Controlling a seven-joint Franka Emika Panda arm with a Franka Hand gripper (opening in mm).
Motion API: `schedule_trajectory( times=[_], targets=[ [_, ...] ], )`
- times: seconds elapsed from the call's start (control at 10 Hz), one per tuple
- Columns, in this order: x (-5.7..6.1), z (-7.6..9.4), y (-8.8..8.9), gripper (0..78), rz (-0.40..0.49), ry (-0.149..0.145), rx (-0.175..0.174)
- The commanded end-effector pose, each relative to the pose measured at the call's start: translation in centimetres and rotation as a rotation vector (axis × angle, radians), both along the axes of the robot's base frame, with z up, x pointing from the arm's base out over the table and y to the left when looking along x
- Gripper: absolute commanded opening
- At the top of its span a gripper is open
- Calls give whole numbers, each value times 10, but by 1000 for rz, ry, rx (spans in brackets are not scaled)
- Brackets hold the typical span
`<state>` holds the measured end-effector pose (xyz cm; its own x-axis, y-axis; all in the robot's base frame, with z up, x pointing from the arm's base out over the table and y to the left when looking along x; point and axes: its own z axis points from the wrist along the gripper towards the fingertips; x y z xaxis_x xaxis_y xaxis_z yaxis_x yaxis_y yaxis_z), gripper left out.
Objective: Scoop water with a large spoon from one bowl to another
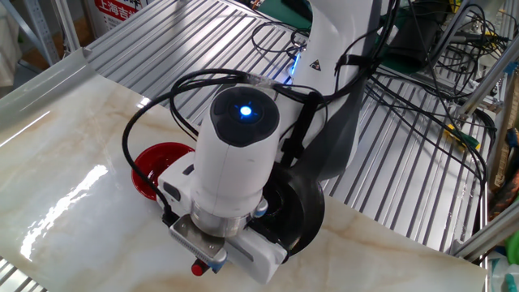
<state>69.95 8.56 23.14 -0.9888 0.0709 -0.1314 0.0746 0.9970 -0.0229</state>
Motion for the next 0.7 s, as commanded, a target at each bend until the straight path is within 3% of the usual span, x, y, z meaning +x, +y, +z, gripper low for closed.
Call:
schedule_trajectory(
  times=[0.1, 0.4, 0.7],
  targets=[
    [1, 2, 0, 11, 0, 2, 1],
    [3, 11, -3, 11, -1, 10, -1],
    [8, 24, -9, 11, 6, 21, -26]
  ],
)
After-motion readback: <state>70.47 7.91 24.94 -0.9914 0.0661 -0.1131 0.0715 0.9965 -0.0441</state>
